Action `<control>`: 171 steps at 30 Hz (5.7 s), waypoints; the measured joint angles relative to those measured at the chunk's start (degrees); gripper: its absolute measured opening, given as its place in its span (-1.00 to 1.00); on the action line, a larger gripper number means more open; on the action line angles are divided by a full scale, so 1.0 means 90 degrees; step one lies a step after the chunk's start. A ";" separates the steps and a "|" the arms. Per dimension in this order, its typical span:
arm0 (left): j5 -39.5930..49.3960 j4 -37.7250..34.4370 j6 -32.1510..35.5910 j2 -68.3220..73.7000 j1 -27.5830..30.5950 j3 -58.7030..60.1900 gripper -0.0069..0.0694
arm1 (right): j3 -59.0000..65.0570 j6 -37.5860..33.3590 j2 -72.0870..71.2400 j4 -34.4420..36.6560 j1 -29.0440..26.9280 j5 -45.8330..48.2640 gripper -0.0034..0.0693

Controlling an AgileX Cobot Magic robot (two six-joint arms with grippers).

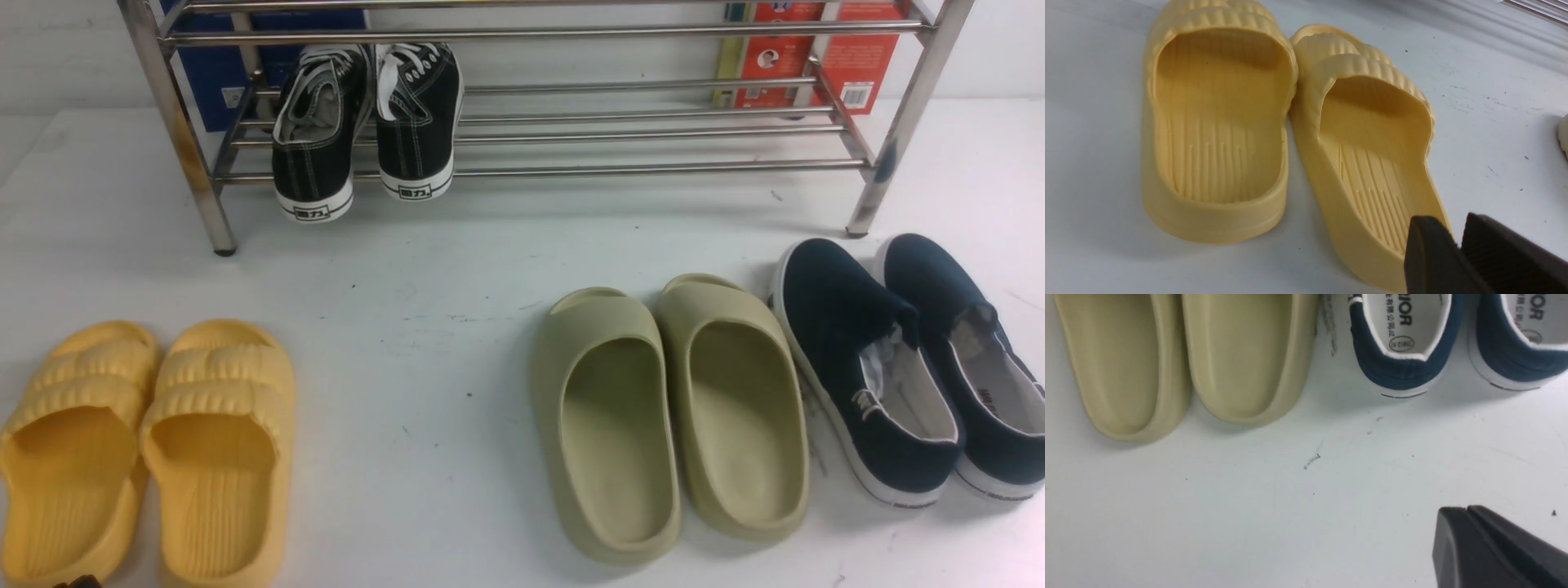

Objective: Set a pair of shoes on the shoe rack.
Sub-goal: Use the right arm to grab the shoe closest to it, then use the right arm to put a shoe into the shoe rack

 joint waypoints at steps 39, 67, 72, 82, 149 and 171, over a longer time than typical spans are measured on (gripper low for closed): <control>0.0000 0.0000 0.0000 0.0000 0.0000 0.0000 -0.37 | -0.1429 0.0648 0.3332 -0.0701 0.1824 -0.0961 -0.78; 0.0000 0.0000 0.0000 0.0000 0.0000 0.0000 -0.32 | -0.8297 0.0344 0.7627 -0.0607 0.2354 -0.0129 -0.78; 0.0000 -0.0001 0.0000 0.0000 0.0000 0.0000 -0.30 | -0.9614 0.0344 0.8397 -0.0607 0.2354 0.0081 -0.78; 0.0000 -0.0001 0.0000 0.0000 0.0000 0.0000 -0.28 | -1.0480 0.0476 0.9056 -0.0742 0.2354 -0.0201 -0.78; 0.0000 -0.0007 0.0000 0.0000 0.0000 0.0000 -0.25 | -0.8071 0.0257 0.7976 -0.0913 0.2227 -0.0620 -0.90; 0.0000 -0.0018 0.0000 0.0000 0.0000 0.0000 -0.25 | -0.8062 0.0278 0.7996 -0.0604 0.2233 -0.1459 -0.84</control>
